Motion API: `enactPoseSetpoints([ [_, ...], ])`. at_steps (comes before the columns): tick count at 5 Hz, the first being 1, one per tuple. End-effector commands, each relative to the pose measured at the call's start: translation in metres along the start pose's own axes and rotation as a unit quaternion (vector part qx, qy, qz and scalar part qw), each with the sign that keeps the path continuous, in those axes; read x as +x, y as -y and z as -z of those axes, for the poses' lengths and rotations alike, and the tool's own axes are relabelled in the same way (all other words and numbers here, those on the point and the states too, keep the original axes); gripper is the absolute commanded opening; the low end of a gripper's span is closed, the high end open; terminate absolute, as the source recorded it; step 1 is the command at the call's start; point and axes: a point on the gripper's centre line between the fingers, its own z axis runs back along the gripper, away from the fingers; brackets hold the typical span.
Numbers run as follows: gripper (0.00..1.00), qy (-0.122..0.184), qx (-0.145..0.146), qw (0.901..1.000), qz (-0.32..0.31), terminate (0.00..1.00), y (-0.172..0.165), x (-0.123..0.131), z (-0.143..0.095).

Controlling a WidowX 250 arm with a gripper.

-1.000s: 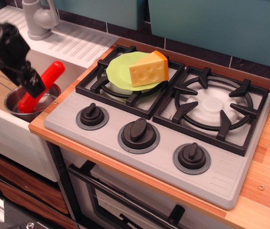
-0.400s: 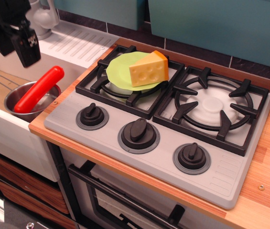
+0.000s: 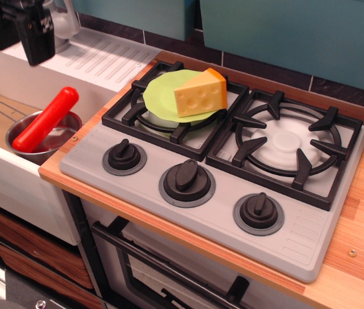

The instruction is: Put cheese on plate and sausage in pot or pan in sink

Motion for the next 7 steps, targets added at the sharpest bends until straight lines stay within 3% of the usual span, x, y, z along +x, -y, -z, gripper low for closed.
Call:
enactPoseSetpoints([
  [1,1.0,0.001,0.036,0.9992,-0.018,0.0,0.021,0.0096,-0.0518],
  [2,1.0,0.009,0.05,0.9987,0.007,0.0,0.0279,0.0061,-0.0523],
  [7,1.0,0.009,0.05,0.9987,0.007,0.0,0.0279,0.0061,-0.0523],
])
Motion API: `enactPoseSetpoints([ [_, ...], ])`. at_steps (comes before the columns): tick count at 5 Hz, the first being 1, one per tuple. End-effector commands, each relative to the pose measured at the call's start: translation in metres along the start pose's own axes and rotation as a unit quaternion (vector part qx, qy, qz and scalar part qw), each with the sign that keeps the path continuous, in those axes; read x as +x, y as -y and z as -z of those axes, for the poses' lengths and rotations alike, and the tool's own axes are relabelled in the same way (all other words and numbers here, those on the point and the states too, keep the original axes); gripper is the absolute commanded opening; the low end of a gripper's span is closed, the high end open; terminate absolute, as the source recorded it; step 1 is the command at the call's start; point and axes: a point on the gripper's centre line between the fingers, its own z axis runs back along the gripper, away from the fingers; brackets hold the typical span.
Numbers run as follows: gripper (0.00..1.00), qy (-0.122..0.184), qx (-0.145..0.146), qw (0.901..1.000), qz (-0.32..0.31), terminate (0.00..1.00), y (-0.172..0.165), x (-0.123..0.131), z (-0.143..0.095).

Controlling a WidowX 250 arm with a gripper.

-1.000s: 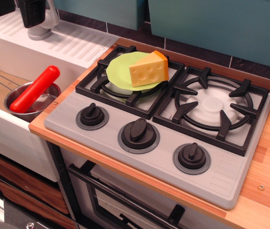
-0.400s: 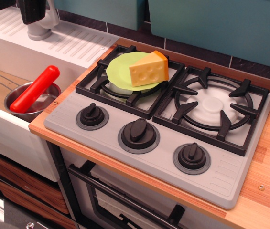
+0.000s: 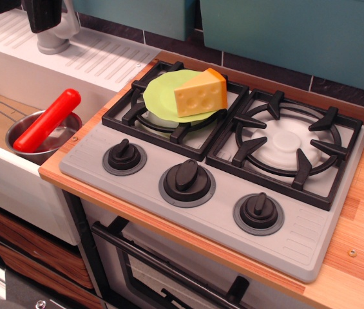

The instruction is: Put cheese on plate and sausage in pot or pan in sink

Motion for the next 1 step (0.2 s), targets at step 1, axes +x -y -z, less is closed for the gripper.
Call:
enactPoseSetpoints([
  [1,1.0,0.019,0.015,0.9997,0.0,1.0,0.005,0.0071,-0.0143],
])
